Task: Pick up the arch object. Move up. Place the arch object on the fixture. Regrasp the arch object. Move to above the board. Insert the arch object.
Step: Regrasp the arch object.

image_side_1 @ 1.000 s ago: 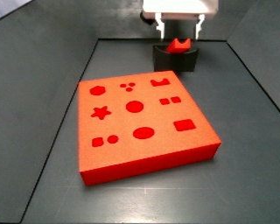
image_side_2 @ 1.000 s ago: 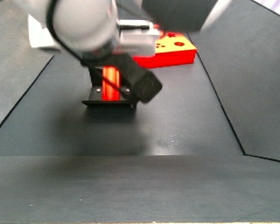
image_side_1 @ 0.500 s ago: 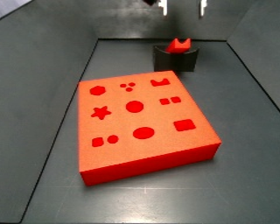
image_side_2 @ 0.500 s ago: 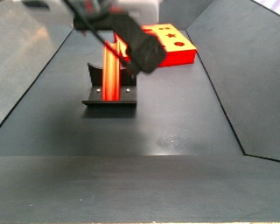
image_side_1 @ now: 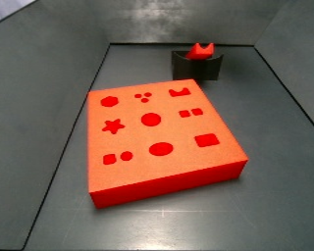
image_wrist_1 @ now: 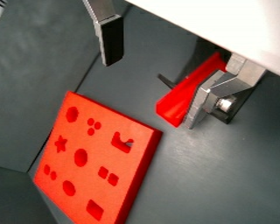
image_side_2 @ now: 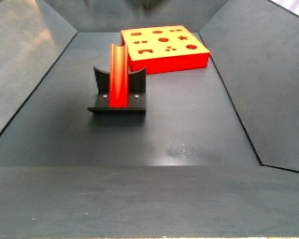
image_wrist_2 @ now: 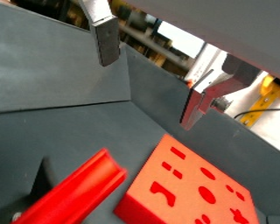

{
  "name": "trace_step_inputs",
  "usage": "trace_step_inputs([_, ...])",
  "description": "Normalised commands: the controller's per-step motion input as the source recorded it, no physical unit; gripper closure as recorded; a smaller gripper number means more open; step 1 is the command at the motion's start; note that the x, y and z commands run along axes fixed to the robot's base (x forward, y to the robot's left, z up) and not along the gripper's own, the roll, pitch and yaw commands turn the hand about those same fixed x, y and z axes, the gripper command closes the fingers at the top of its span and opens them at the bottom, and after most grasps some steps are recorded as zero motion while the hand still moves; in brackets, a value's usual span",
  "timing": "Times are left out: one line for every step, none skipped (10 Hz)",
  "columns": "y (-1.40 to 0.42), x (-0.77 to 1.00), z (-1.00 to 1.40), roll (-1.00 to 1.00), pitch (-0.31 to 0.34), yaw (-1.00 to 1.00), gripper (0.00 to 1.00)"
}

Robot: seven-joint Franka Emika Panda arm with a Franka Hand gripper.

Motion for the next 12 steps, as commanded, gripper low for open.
trace_step_inputs([-0.58,-0.05,0.32,1.0,0.031,0.03,0.0])
trace_step_inputs([-0.45,-0.03,0.17,1.0,0.031,0.03,0.0])
trace_step_inputs([-0.12,-0.01,0.04,1.0,0.029,0.03,0.0])
trace_step_inputs([-0.01,-0.01,0.02,1.0,0.03,0.03,0.0])
trace_step_inputs([0.0,-0.01,0.0,1.0,0.026,0.03,0.0])
trace_step_inputs([-0.03,-0.01,0.01,1.0,0.024,0.03,0.0])
trace_step_inputs([-0.02,-0.01,0.01,1.0,0.02,0.04,0.0])
trace_step_inputs([-0.02,0.0,0.01,1.0,0.019,0.04,0.0])
trace_step_inputs([-0.02,0.0,0.0,1.0,0.016,0.04,0.0])
trace_step_inputs([-0.02,0.01,0.01,1.0,0.016,0.04,0.0])
trace_step_inputs([-0.02,0.01,0.01,1.0,0.021,0.04,0.0])
trace_step_inputs([-0.02,0.01,0.01,1.0,0.025,0.04,0.0])
